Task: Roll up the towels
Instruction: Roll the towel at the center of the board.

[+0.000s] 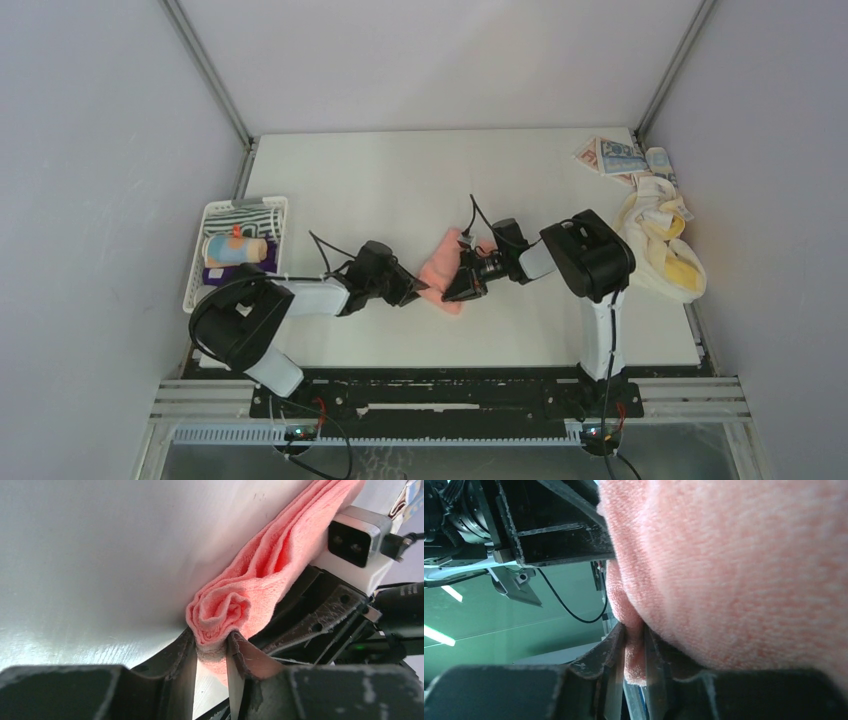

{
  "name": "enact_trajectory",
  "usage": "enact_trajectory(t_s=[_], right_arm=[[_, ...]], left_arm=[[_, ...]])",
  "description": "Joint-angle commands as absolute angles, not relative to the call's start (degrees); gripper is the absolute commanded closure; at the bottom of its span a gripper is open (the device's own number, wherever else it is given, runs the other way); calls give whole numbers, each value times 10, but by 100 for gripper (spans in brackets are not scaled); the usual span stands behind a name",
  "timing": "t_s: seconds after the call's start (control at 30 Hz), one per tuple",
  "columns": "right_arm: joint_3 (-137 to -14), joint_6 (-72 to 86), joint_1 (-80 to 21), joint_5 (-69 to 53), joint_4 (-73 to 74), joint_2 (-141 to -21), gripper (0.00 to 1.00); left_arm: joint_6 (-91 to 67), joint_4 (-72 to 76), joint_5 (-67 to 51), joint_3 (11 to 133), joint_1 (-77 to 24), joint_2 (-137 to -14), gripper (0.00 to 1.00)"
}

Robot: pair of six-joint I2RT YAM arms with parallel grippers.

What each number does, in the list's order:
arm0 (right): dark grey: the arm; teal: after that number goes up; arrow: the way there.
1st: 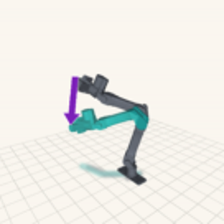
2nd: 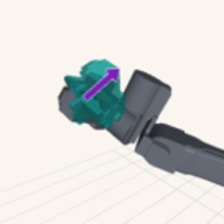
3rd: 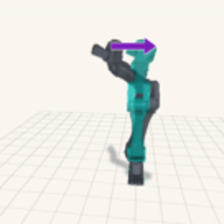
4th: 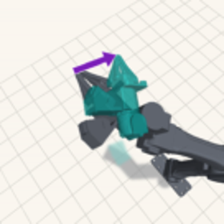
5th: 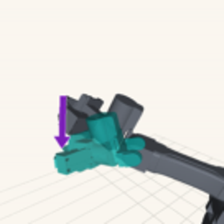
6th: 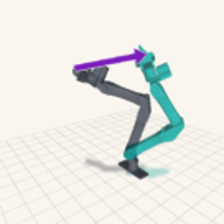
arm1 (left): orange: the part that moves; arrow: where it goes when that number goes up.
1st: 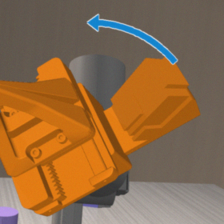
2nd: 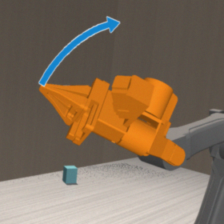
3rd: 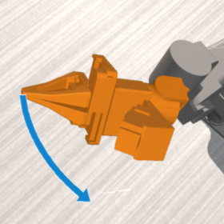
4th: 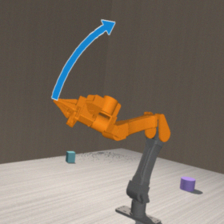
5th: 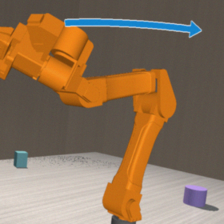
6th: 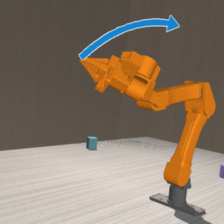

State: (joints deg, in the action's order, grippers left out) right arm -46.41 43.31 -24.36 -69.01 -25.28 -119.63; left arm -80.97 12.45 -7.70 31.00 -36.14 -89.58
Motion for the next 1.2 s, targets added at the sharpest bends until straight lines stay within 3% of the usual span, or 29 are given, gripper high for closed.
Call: enact_trajectory(t_s=[0.0, 0.2, 0.33, 0.37, 0.4, 0.43, 0.6, 0.83, 1.17], right_arm=[[-459, 354, -256, -596, -148, -1137, 75], [-487, 184, -304, -436, 53, -987, 64], [-487, 104, -381, -261, 115, -898, 56], [-487, 89, -402, -215, 122, -882, 37], [-485, 76, -423, -171, 125, -864, 6], [-482, 64, -444, -127, 123, -856, 1], [-464, 19, -521, 15, 96, -829, 0], [-400, -31, -595, 109, 9, -791, 1], [-411, -105, -712, 253, -20, -861, 21]], left_arm=[[-796, 73, -75, 328, -365, -916, 71], [-778, 21, -82, 348, -364, -932, 73], [-763, -14, -85, 368, -364, -938, 73], [-760, -24, -85, 374, -364, -938, 73], [-756, -33, -85, 378, -364, -938, 73], [-752, -41, -84, 383, -364, -936, 72], [-735, -79, -80, 405, -363, -936, 72], [-723, -101, -86, 416, -347, -942, 71], [-710, -129, -94, 440, -343, -949, 71]])
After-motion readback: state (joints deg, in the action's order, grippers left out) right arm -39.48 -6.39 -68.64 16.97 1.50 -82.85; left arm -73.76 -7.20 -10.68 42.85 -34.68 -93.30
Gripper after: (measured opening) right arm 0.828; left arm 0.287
